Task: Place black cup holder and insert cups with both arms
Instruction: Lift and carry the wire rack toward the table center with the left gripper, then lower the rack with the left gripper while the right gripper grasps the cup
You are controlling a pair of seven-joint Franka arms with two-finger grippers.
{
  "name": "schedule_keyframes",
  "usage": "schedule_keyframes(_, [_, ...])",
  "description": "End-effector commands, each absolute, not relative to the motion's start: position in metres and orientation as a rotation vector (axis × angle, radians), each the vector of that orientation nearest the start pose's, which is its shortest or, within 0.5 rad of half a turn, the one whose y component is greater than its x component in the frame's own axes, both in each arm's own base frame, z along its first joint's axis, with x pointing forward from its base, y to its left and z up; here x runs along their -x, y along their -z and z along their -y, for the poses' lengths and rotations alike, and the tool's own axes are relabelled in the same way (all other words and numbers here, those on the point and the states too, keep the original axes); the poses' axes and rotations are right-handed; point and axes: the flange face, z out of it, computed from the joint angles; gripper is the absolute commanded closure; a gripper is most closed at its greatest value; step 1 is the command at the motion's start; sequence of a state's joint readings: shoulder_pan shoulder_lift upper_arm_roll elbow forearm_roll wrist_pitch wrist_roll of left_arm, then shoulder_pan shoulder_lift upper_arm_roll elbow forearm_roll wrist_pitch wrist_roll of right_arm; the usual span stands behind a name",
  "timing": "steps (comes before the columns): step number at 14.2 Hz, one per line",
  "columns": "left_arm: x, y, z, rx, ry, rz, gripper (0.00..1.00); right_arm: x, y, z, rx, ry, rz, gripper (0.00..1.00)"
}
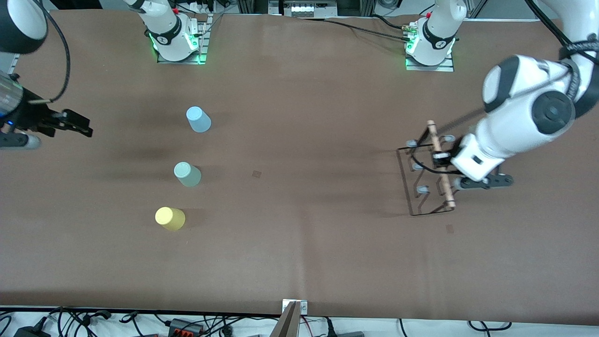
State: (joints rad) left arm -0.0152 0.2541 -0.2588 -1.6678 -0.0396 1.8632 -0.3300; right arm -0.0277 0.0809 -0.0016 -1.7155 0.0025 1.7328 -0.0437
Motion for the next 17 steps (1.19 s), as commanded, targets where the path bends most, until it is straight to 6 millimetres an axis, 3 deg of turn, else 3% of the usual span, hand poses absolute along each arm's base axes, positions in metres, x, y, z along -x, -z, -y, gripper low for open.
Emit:
schedule_keyframes(1, [-0.618,-0.484,0.232,3.277,-0.08,0.058,1.0,-0.604,-0.471,-0.009,3.135,-0.195,0.08,0.0])
schedule_keyframes(3, [-0.625,-0.489,0.278,3.305,-0.072,0.074,1.0,-0.613,-0.421,-0.034,3.124,-0.315,0.138,0.0])
schedule_keyframes(4, [-0.626,-0.481,0.297,3.311,-0.094,0.082,1.0,-0.618,-0.405,-0.043,3.117,-0.324,0.151,0.0])
schedule_keyframes(6, [-0.62,-0.478,0.355,3.341,-0.077,0.057,1.0,-0.627,-0.378,-0.06,3.12,-0.298,0.173,0.0])
schedule_keyframes(8, [-0.617,-0.472,0.402,3.367,-0.072,0.074,1.0,-0.633,-0.354,-0.083,3.137,-0.271,0.078,0.0])
schedule_keyframes(10, [-0.618,-0.461,0.433,3.401,-0.026,0.058,1.0,-0.629,-0.332,-0.119,3.146,-0.299,0.114,0.0])
schedule_keyframes(13, [-0.616,-0.434,0.467,3.459,0.071,0.05,1.0,-0.635,-0.31,-0.122,3.145,-0.275,0.115,0.0])
schedule_keyframes(17, [-0.607,-0.38,0.508,3.492,0.124,0.064,1.0,-0.636,-0.268,-0.125,3.131,-0.318,0.098,0.0])
